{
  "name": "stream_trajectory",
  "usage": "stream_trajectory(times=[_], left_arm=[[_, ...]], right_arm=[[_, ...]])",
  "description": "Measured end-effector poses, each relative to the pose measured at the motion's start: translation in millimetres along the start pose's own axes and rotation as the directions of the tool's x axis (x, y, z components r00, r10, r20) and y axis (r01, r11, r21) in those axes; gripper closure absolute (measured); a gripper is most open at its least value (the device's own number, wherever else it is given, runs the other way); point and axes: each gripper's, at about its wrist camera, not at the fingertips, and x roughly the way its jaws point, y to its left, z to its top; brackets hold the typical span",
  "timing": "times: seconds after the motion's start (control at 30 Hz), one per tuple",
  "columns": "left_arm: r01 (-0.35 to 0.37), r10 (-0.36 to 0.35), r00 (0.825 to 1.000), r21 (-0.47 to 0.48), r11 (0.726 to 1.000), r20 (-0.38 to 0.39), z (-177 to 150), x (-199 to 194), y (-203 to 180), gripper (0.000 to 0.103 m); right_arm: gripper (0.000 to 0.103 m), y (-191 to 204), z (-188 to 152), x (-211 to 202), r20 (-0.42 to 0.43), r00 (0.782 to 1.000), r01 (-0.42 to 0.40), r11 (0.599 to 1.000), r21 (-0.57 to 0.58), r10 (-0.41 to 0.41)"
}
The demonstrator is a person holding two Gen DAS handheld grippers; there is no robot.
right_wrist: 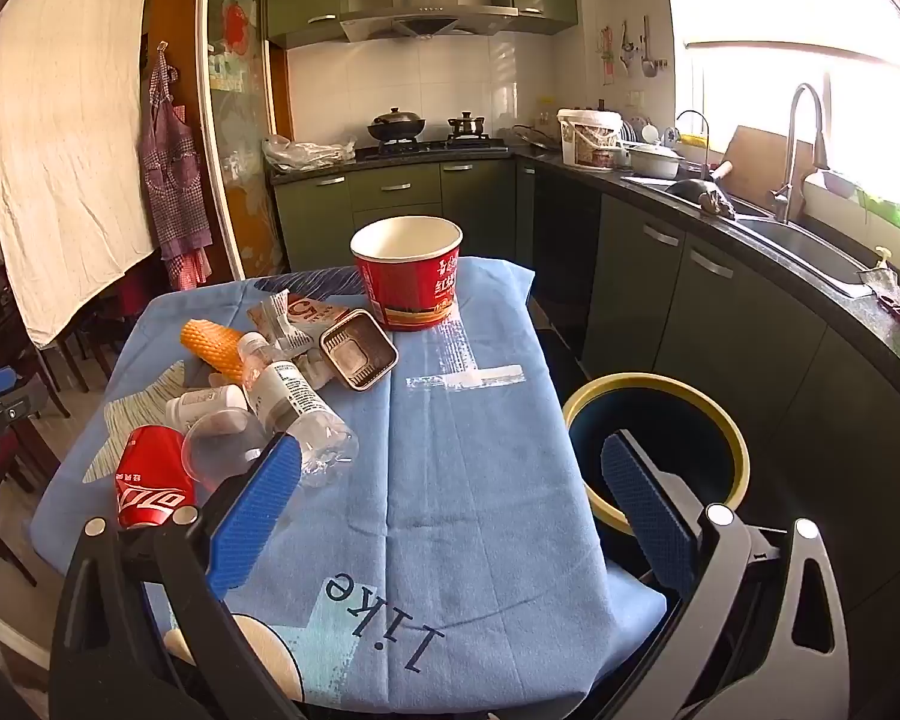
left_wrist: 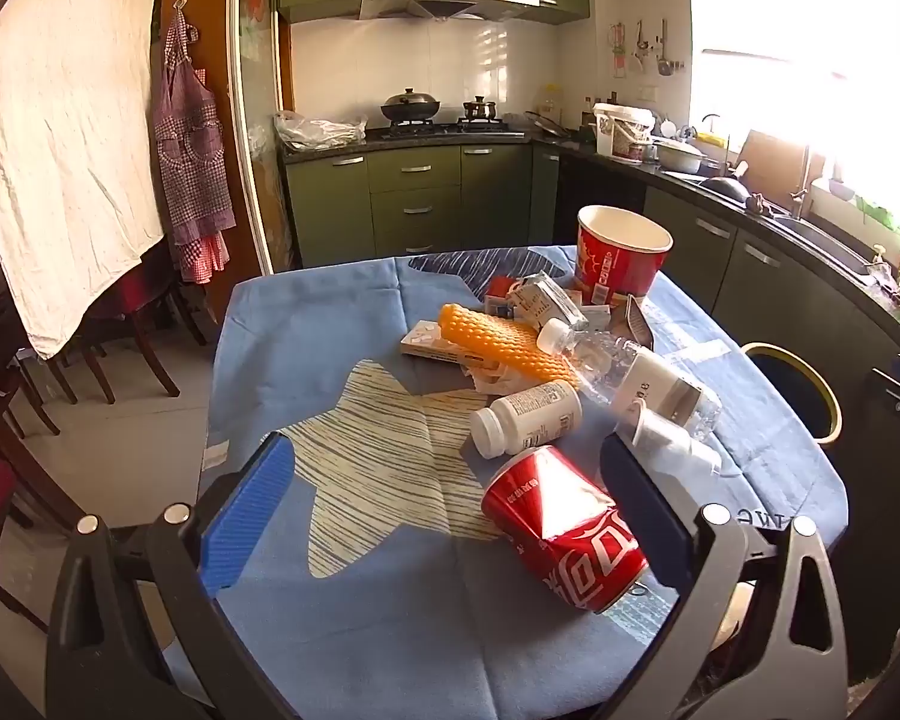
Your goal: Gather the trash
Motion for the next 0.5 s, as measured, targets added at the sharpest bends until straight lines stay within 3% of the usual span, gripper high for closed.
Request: stream_trajectory(times=[0.5], left_arm=[[-0.007,0.007,1.000,0.013,1.000,-0.007,-0.6,3.6,-3.1,0.006]], right_arm=[[0.004,-0.7,2.0,3.5,-0.011,1.000,-0.009,1.000,0.007,0.009]])
